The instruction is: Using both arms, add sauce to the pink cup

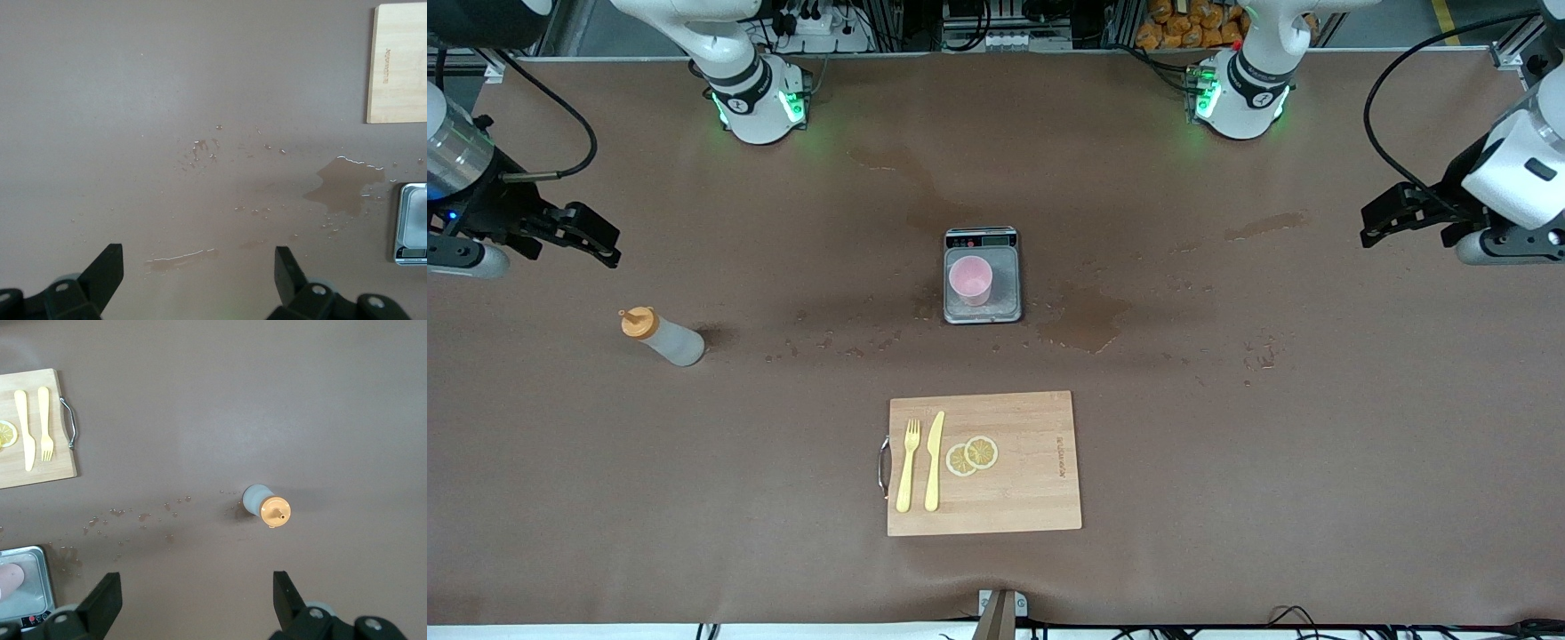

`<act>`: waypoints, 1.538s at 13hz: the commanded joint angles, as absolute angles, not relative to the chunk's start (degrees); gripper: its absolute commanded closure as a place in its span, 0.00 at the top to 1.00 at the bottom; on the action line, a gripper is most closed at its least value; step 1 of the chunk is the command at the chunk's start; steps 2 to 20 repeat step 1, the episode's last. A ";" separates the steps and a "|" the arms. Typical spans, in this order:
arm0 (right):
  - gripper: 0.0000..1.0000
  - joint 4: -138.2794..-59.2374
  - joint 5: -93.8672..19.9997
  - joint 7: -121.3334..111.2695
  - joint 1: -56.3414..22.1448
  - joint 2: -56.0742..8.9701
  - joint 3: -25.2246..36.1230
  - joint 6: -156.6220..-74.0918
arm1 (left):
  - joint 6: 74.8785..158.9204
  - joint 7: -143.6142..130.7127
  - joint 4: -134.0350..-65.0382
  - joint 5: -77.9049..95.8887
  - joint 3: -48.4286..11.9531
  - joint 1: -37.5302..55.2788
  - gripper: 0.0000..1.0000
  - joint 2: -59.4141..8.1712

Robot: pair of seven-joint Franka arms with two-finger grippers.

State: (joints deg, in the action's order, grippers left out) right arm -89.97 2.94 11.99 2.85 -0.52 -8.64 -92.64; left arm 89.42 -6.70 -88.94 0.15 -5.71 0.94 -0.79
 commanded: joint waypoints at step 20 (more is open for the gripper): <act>1.00 -91.32 3.78 11.34 3.25 0.88 -8.79 -92.99 | 88.42 -6.06 -87.80 0.35 -5.71 0.18 1.00 -0.97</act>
